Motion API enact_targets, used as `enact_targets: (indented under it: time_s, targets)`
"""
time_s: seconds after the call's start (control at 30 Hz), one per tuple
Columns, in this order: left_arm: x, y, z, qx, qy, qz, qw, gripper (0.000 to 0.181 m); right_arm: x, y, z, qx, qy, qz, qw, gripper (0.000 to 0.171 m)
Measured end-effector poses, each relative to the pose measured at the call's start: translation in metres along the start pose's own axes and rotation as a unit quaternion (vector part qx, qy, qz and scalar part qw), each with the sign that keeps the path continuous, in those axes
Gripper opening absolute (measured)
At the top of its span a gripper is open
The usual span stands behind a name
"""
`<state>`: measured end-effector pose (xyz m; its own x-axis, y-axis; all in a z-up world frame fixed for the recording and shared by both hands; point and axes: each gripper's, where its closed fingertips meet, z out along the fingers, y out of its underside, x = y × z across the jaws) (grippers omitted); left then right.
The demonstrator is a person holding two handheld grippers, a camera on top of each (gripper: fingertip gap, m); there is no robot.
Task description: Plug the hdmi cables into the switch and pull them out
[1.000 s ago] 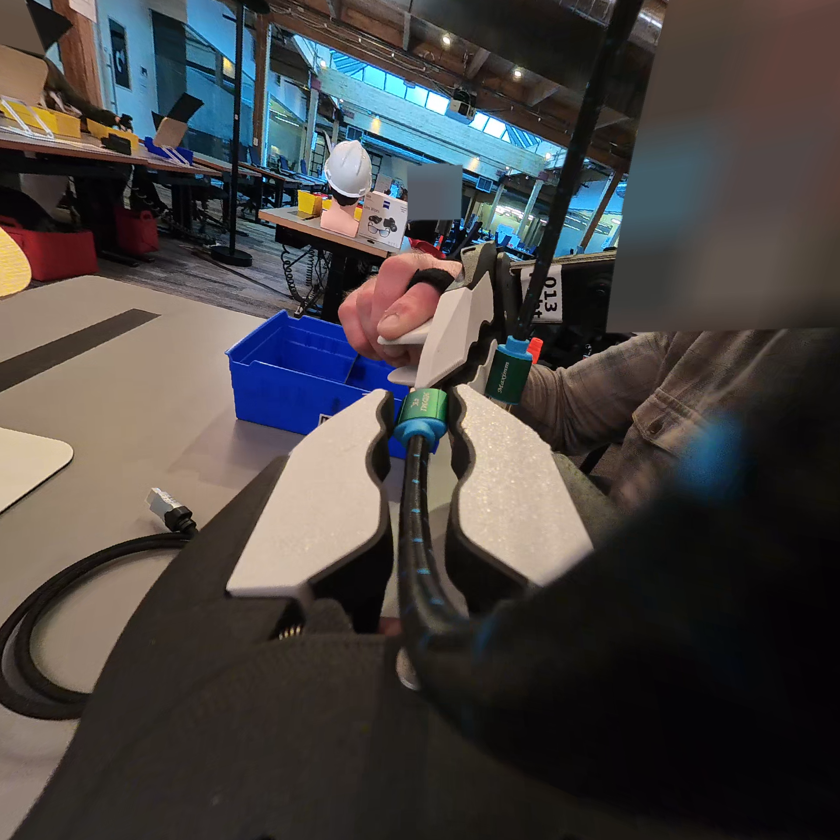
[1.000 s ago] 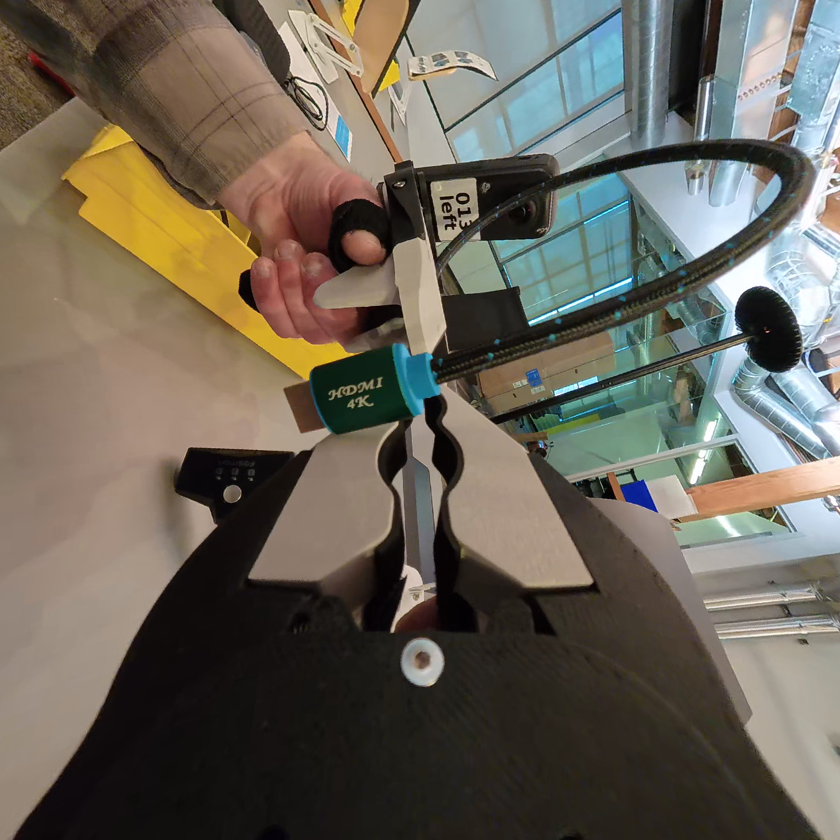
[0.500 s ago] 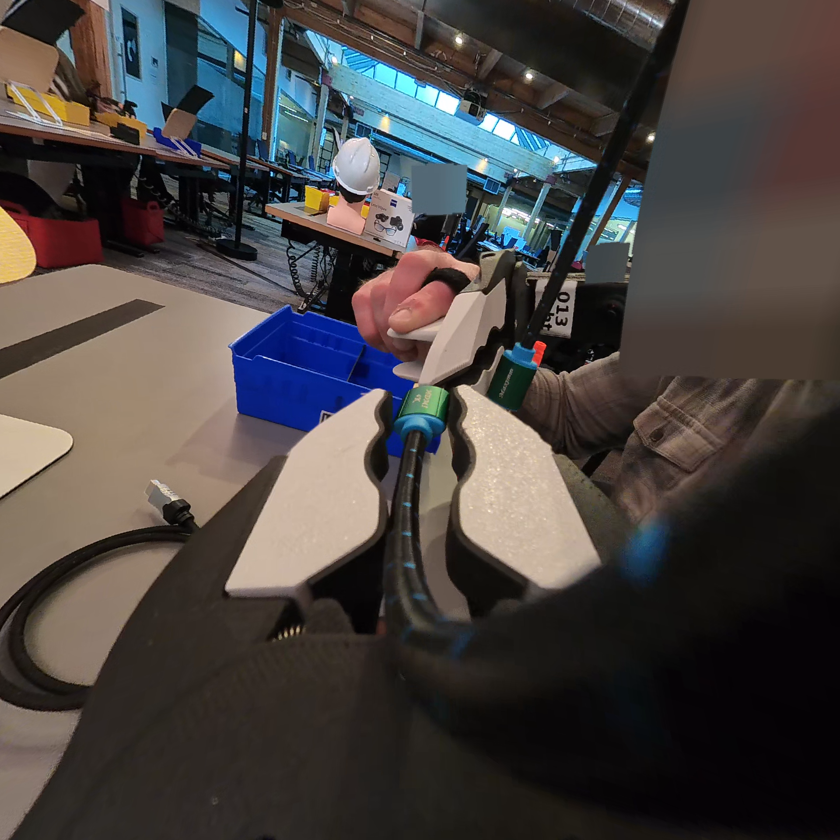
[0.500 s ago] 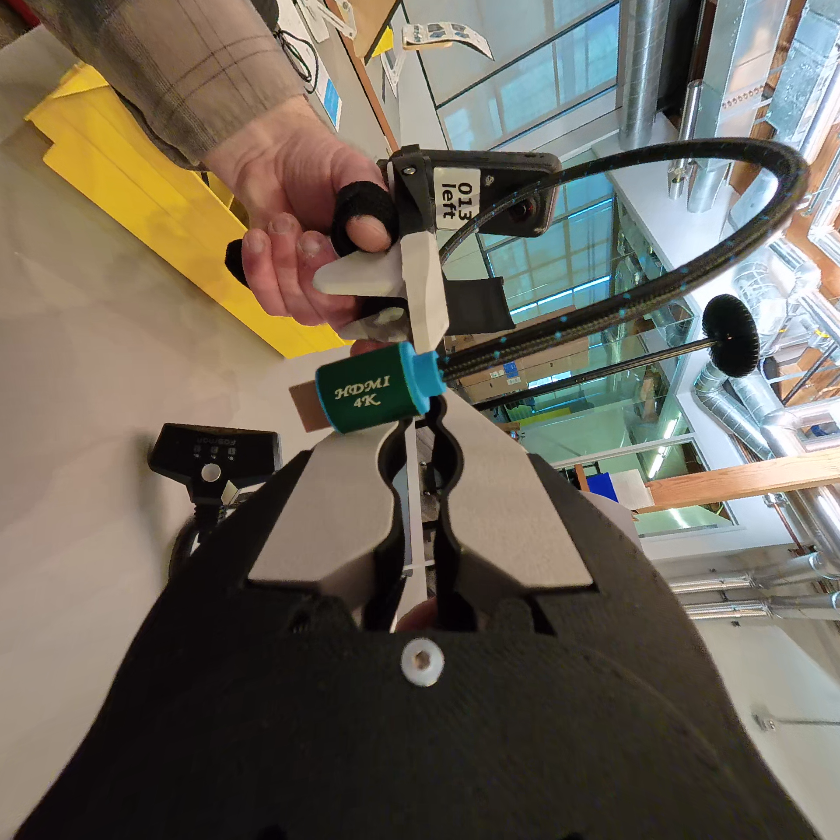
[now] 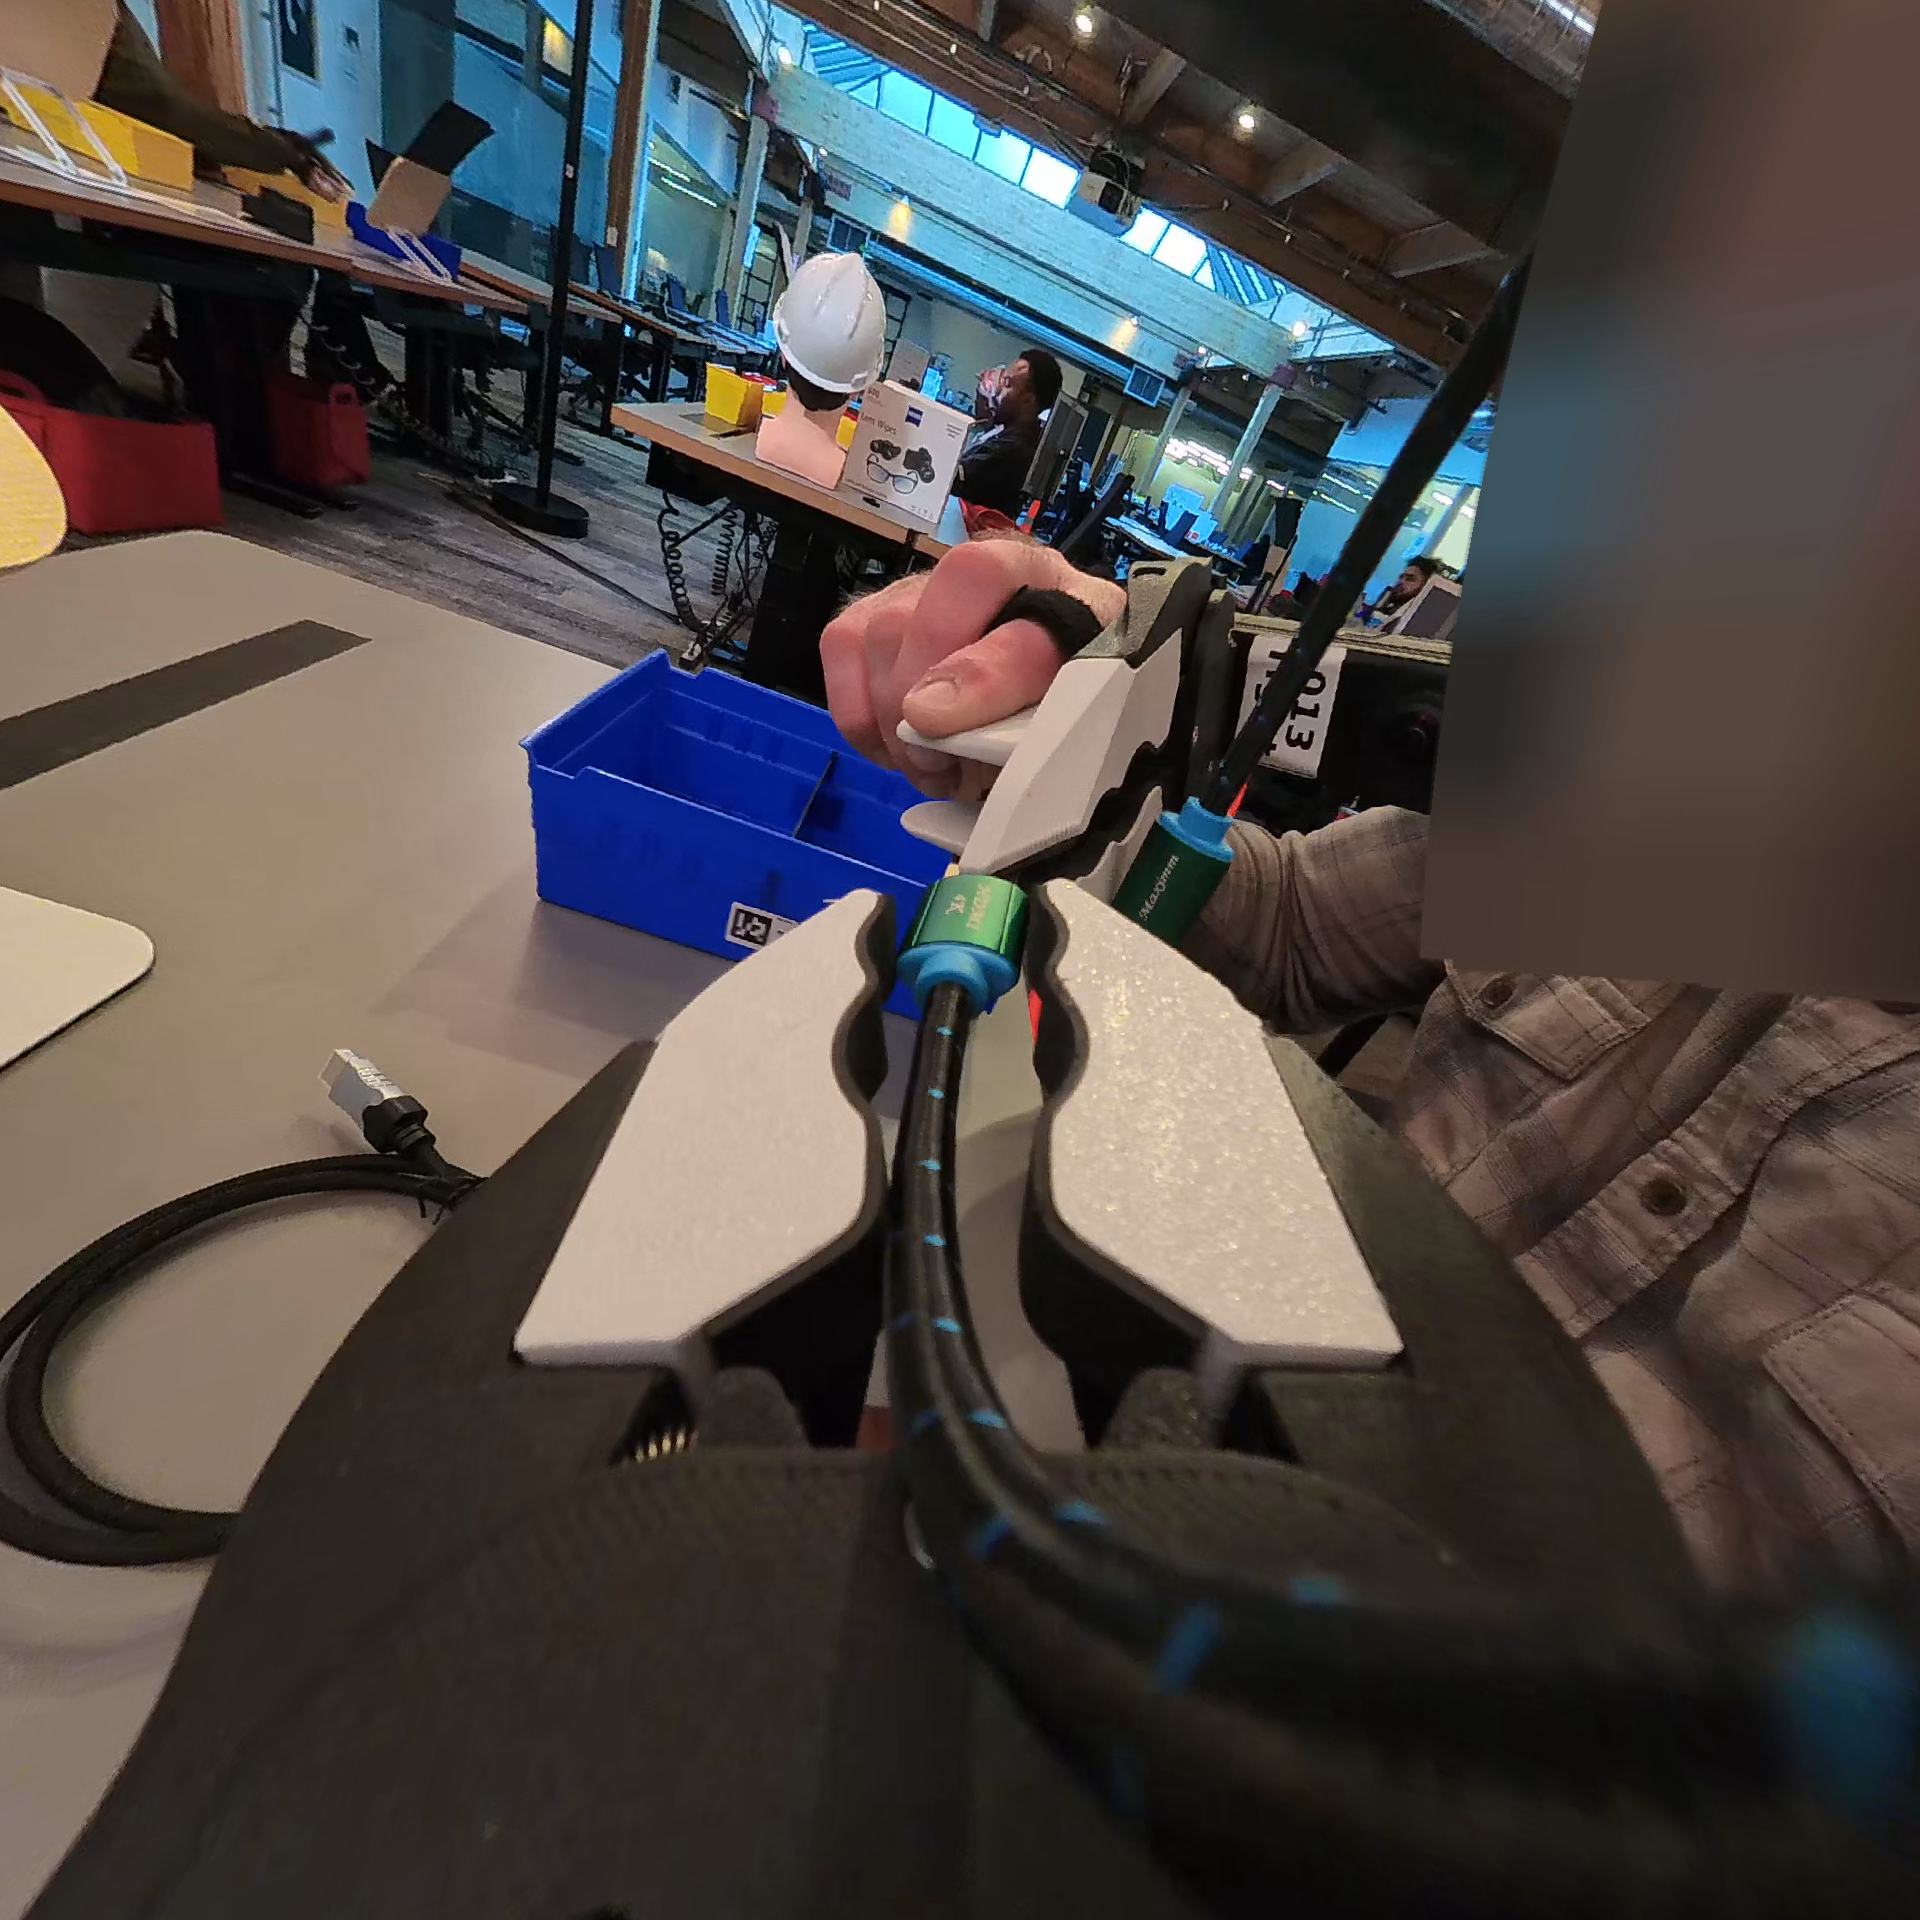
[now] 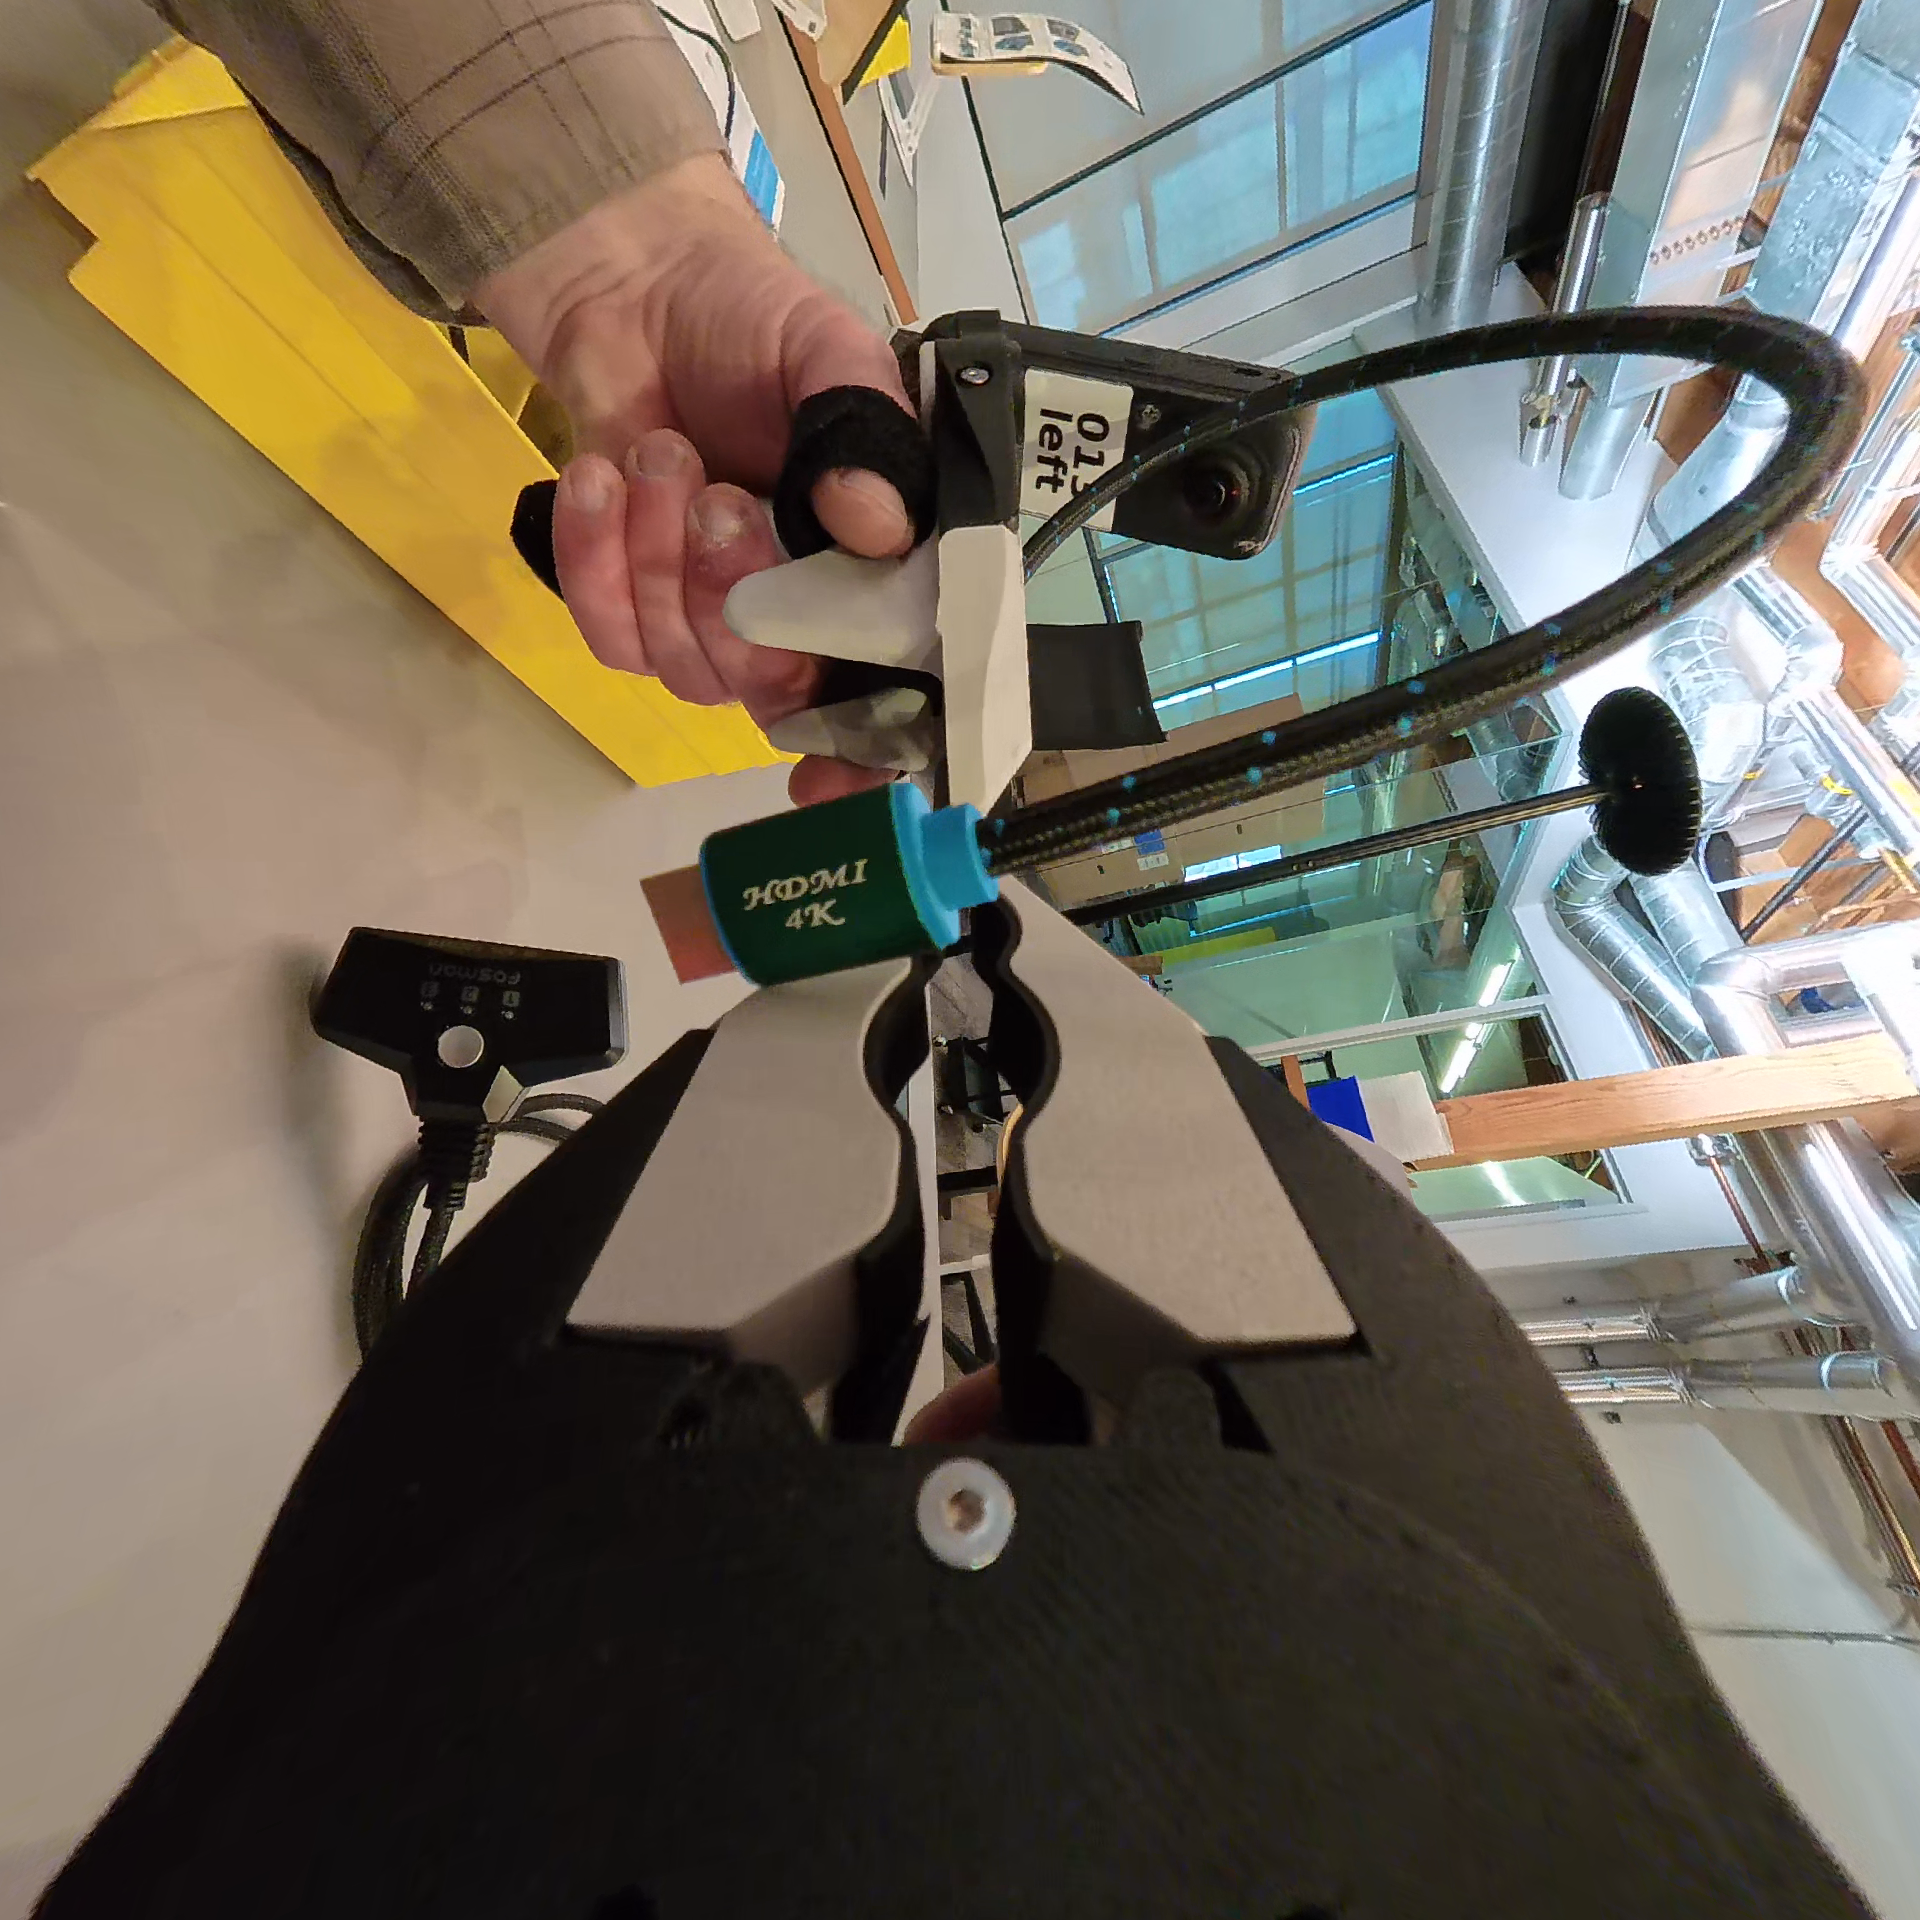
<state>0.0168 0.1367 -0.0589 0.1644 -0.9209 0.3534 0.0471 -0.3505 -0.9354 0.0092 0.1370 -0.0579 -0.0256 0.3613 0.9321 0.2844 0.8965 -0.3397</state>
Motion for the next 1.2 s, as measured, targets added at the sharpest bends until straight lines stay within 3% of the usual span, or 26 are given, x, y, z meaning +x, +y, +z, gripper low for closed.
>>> enact_targets:
  time_s: [0.63,1.0,1.2]
  targets:
    - [-0.016,-0.003,-0.002,0.023,-0.042,0.011,0.999,0.021,0.005,0.014,0.006,-0.009,0.009,0.029,1.0,0.004]
    - [-0.025,-0.023,-0.027,0.075,-0.056,0.018,0.995,0.021,0.014,0.037,-0.005,-0.053,0.011,0.167,0.984,0.022]
    - [-0.026,-0.031,-0.04,0.066,-0.086,0.054,0.993,0.021,-0.017,0.059,0.0,-0.106,-0.044,0.238,0.964,0.036]
